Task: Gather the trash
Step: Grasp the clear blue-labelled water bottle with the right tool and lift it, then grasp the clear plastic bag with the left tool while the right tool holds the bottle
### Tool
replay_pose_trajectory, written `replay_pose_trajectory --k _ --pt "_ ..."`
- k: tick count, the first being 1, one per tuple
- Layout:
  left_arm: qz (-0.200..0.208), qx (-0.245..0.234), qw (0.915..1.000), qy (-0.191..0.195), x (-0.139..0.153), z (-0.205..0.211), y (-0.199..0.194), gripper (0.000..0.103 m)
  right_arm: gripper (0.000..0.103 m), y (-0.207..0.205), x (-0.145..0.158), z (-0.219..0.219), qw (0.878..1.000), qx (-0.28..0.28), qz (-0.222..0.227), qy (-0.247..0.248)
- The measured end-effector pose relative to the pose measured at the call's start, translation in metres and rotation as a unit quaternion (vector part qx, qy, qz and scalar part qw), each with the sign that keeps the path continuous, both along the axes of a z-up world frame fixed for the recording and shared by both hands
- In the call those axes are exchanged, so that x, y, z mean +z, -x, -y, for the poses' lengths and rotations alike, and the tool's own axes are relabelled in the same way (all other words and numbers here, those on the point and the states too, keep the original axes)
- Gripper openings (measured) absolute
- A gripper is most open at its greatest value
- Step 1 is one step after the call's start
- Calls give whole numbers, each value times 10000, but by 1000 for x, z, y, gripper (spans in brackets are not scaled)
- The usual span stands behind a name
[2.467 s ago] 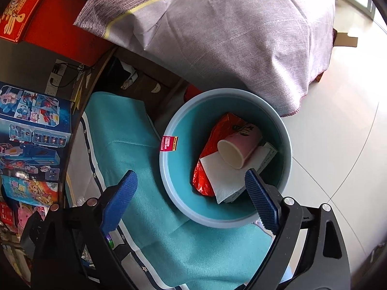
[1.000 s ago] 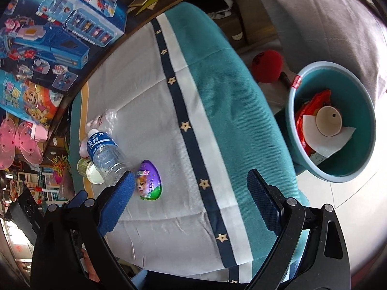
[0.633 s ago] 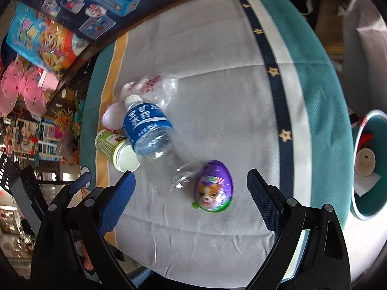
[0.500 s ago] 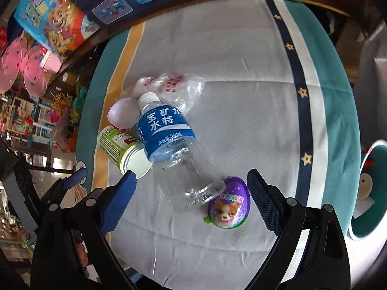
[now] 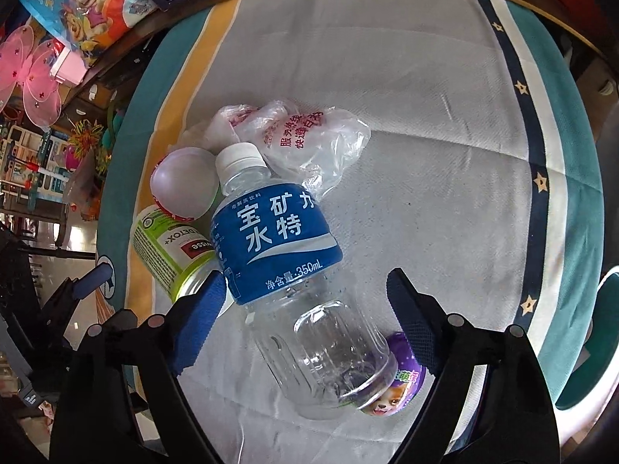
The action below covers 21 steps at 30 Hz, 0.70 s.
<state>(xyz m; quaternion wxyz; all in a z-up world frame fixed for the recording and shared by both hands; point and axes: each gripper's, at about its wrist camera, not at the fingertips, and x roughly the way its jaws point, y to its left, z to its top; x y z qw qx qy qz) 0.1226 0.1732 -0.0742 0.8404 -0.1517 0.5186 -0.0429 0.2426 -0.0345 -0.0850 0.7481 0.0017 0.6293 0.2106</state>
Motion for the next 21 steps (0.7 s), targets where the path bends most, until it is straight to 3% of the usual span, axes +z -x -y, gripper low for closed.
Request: replay_pose_trajectory --k 3,5,12,21 --pt "-33 18 10000 32 -3 -2 -2 99 82 -3 -8 -4 9999 0 -88 -99" --pt "-56 0 10000 20 -4 -1 -3 99 68 -2 -11 -5 9994 24 -181 -285" --pt "6 -101 9999 -98 2 5 -6 99 65 8 21 18 9952 -202 -136 -946" --pt "344 -713 9956 -506 30 47 -48 99 65 -8 52 72 9904 -809 326 -1072"
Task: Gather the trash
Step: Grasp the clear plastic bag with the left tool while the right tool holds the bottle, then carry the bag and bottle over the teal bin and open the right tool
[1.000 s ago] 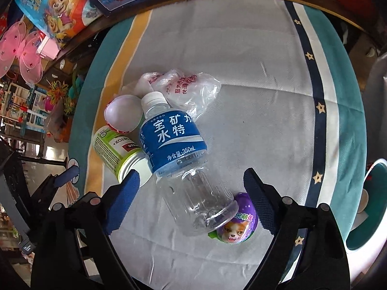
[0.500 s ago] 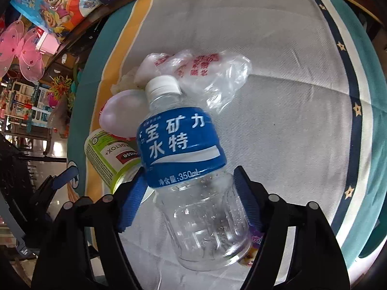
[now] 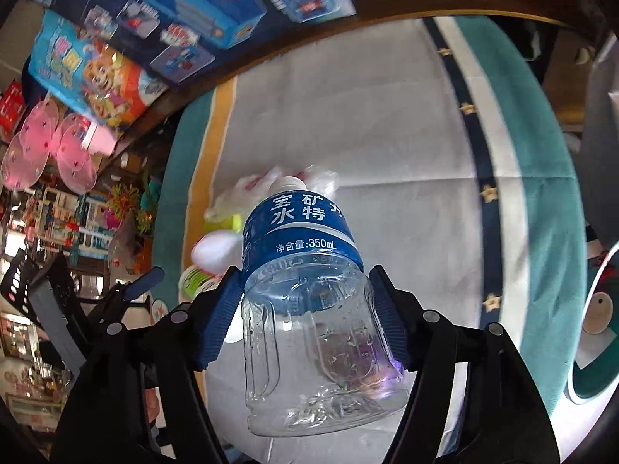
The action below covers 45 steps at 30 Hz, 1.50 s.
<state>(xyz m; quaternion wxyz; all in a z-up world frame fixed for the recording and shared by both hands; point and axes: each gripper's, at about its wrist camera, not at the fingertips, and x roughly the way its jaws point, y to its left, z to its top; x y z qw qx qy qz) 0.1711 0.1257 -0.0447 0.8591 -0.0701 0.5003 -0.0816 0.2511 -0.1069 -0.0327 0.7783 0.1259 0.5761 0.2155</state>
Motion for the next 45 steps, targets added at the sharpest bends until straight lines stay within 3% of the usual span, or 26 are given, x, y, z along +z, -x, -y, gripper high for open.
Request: replay_pose_trajectory --k 5,11,16,19,21,24,25,26,33,36,45 --pt "187 -630 9966 -500 5 36 -40 99 65 -14 -6 37 9990 -449 12 53" --pt "-8 -1554 9786 -1350 -25 80 -93 99 65 -25 -27 76 9964 -827 -146 125" --pt "-373 -1900 9709 -1408 -53 92 -120 98 65 -32 -40 93 9955 -911 -264 17" --pt "-573 -2043 9702 -1172 -61 99 -126 80 65 -34 -44 98 9957 -882 -282 -28" --pt "-515 -2099 9674 -1322 -60 109 -125 75 65 -35 -46 101 9958 -862 -313 -60" --pt "-549 -2161 9660 -1309 -57 120 -120 46 65 -33 -52 103 9959 -806 -399 -64" --pt "-567 -2166 9661 -1288 -57 123 -118 34 65 -33 -53 103 9961 -782 -419 -13" --pt "-612 -2162 9669 -1211 -57 126 -117 34 65 -34 -55 103 9962 -751 -442 43" --pt "-668 -1876 9746 -1030 -55 141 -108 33 68 -42 -63 93 9972 -585 -424 184" --pt "-702 -1675 9783 -1001 -53 143 -105 33 62 -41 -63 92 9977 -558 -326 205" --pt "-317 -1452 9854 -830 -14 153 -84 33 62 -19 -41 129 9941 -950 -243 -459"
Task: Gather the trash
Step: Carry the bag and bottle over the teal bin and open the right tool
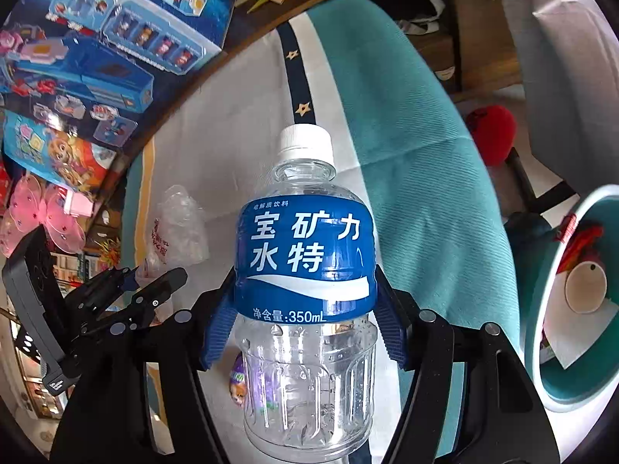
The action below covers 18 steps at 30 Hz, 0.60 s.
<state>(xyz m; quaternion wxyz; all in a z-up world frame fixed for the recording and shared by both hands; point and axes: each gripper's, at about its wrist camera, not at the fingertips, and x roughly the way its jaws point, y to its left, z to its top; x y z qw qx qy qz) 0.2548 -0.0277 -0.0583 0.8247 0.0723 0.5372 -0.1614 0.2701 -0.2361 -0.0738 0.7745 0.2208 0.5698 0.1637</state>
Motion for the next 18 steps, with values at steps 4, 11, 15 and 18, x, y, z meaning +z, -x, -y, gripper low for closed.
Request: replay_pose_trajectory --k 4,11,15,18 --pt "123 -13 9999 78 14 9 9 33 62 13 9 14 9997 -140 40 -188" --pt "321 -62 9994 125 39 19 29 33 62 40 32 41 9985 -317 272 -366" --pt "384 -101 9989 233 50 27 41 33 62 54 41 59 9974 -454 368 -429" --pt "413 -190 9984 348 57 37 51 33 62 68 47 78 9959 -600 450 -504"
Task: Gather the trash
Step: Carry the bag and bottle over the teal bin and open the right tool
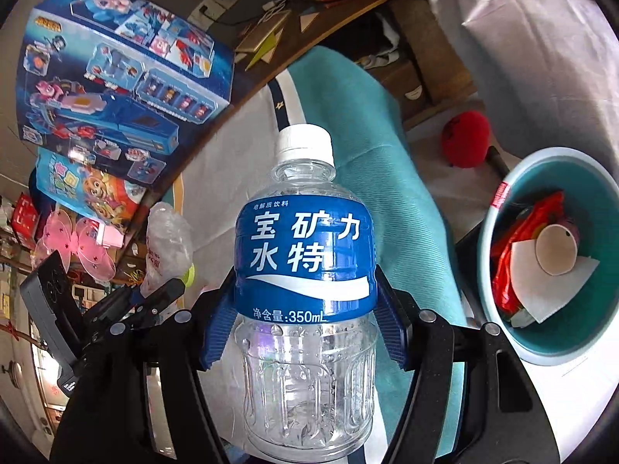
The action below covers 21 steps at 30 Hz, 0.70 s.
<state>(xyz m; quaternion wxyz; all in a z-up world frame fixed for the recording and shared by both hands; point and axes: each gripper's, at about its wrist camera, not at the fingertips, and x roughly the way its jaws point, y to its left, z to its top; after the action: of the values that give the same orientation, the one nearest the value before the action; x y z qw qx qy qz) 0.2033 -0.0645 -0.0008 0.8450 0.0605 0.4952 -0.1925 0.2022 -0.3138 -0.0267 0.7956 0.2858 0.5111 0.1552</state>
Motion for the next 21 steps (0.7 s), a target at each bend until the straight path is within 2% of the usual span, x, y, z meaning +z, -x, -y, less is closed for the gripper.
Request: replay_pose_trajectory --k 9,15,21 --pt "-44 -567 9982 205 8 60 33 33 62 48 6 81 9970 -739 176 -120" --pt "-105 -1006 9945 270 4 117 44 33 62 80 -2 148 9903 -1379 146 -72" --pt "-253 -1342 9904 223 -8 166 49 33 62 94 -21 195 9838 -1788 7 -97"
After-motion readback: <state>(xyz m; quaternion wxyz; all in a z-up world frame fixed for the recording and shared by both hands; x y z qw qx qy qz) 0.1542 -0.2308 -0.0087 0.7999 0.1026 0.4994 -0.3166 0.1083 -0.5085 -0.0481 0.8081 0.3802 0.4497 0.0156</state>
